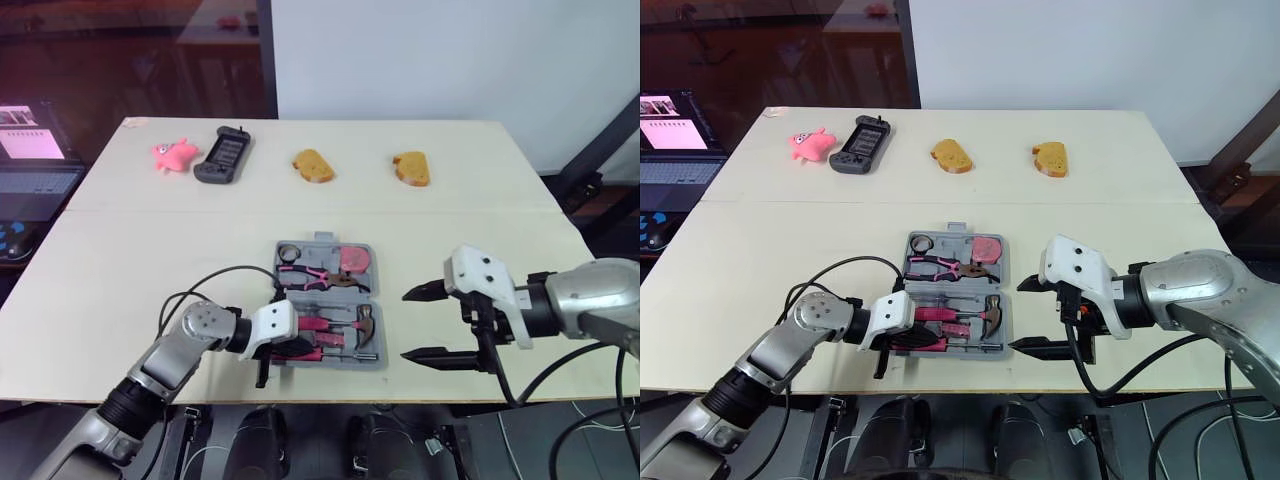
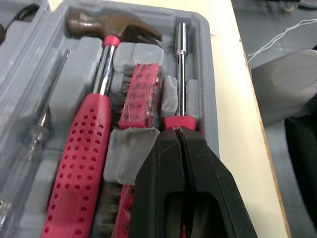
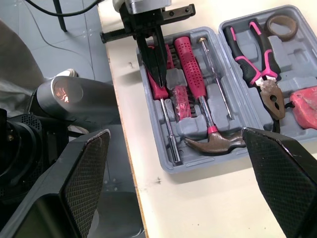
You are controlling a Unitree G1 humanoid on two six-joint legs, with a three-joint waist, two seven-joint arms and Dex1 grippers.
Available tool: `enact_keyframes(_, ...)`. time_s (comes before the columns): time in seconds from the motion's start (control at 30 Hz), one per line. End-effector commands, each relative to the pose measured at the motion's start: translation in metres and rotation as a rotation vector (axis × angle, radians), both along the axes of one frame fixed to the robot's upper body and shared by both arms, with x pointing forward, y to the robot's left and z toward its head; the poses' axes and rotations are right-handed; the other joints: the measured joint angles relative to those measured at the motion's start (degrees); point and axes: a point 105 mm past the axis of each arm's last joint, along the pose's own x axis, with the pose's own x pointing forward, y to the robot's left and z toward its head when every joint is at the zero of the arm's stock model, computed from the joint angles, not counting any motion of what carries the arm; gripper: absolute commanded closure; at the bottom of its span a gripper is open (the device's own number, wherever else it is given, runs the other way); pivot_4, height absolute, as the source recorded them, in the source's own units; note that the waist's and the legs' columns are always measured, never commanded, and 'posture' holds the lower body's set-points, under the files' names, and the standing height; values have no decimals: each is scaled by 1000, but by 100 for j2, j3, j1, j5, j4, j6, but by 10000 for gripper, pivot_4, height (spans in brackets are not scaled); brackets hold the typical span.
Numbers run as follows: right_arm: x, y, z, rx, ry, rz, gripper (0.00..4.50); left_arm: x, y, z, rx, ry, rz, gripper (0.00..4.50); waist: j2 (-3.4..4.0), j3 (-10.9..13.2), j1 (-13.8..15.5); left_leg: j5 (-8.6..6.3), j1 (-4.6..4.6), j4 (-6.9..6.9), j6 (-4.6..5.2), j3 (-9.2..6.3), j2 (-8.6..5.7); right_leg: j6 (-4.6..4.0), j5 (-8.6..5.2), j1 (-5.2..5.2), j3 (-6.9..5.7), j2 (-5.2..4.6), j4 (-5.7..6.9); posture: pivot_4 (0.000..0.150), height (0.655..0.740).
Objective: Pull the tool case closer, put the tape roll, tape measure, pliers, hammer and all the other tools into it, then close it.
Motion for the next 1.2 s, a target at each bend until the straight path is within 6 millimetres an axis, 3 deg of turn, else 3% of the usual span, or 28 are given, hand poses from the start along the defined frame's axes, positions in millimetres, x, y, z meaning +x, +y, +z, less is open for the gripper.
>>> enact_keyframes(0.03, 1, 0, 6, 3, -31, 2, 0, -9, 4, -25, 56, 64, 17, 44624, 12, -8, 1, -1, 0, 0, 1, 0, 0, 0, 0, 1, 0, 0, 0, 1500, 7188)
enact_keyframes(0.13, 1, 0, 5, 6, -29, 0, 0, -4, 5, -15, 8, 67, 54, 44624, 14, -10, -2, -1, 0, 0, 2, 0, -1, 0, 0, 2, 0, -2, -1, 1500, 7188)
enact_keyframes(0.3, 9, -4, -1, 9, -102, -26, 0, 8, 17, 29, -131, 65, 115, 44624, 13, -9, -10, -1, -2, 0, 2, 1, 1, 2, 1, -4, 0, 1, 2, 1500, 7188)
enact_keyframes(0.43, 23, -24, -18, -41, -242, -90, 0, 20, 53, 56, -130, 10, 198, 44624, 10, -8, -1, -1, -3, 0, 2, -1, 1, 4, 1, -2, -5, 2, 1, 1500, 7188)
enact_keyframes(0.53, 29, -38, -35, -56, -198, -126, 0, 20, 83, 56, -63, -16, 223, 44624, 15, -8, -11, -1, -1, 0, 2, 10, 0, 5, 1, -4, -2, 0, 1, 1500, 7188)
enact_keyframes(0.63, 34, -47, -52, -72, -177, -115, 8083, 29, 111, 58, -47, -22, 319, 45000, 15, -8, -15, -1, 2, -2, 1, 12, 1, 4, 1, -6, -2, 1, 0, 1500, 7188)
enact_keyframes(0.77, 57, -49, -75, -89, -203, -101, 28411, 39, 143, 38, 45, -43, 379, 45000, 14, -6, -20, -1, 2, -3, 1, 14, 2, 3, 1, -7, -3, 4, 0, 1500, 7188)
enact_keyframes(0.87, 70, -45, -89, -85, -197, -80, 44456, 57, 144, 29, -14, -68, 459, 45000, 16, -5, 6, -1, -2, -2, 1, 23, -1, 3, 1, -9, -4, 4, 2, 1500, 7188)
enact_keyframes(1.2, 104, -32, -123, -153, -209, -30, 44878, 81, 115, 8, -29, -108, 403, 45000, 13, -7, -22, 12, -8, 5, -18, 37, -1, 14, 8, -14, -8, 5, 17, 1500, 7188)
